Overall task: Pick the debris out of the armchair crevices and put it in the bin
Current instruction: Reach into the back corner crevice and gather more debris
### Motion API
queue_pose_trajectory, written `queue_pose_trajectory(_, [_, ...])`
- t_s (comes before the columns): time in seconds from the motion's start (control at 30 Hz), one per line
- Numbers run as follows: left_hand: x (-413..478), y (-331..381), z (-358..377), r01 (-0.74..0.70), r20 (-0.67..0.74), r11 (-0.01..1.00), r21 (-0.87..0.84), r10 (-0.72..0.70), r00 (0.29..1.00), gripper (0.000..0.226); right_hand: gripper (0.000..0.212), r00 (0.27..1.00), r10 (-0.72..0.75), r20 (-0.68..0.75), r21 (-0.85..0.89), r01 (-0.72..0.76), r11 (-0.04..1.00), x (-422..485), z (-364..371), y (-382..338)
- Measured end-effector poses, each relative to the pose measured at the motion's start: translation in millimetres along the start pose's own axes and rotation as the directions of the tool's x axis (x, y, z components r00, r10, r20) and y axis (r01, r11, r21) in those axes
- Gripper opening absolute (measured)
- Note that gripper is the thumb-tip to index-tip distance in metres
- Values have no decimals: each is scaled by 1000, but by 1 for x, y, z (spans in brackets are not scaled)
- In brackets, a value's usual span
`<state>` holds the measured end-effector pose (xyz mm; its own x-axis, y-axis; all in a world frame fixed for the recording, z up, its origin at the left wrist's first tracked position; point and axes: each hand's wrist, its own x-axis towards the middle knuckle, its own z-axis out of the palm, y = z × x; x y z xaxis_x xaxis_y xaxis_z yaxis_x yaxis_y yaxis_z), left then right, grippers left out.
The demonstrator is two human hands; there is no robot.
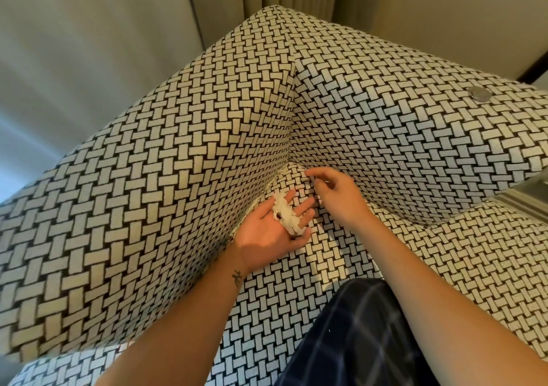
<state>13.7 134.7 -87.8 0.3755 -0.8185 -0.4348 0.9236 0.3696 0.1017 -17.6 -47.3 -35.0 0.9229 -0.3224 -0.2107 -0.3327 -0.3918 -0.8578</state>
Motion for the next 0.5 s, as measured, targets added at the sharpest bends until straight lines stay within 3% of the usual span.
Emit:
queue_pose_trajectory(0.13, [-7,-4,-3,23,-21,997,-69,-24,999,37,40,996,-5,93,-141,18,990,22,15,-4])
queue_pose_trajectory(0.33, [2,-4,-5,49,-61,998,50,-46,997,35,62,979,88,186,-312,-26,950,59,40,-5])
queue_pose_trajectory(0.5, [4,-7,-11,85,-40,996,32,-83,996,41,71,961,103,258,-509,45,860,80,48,-8])
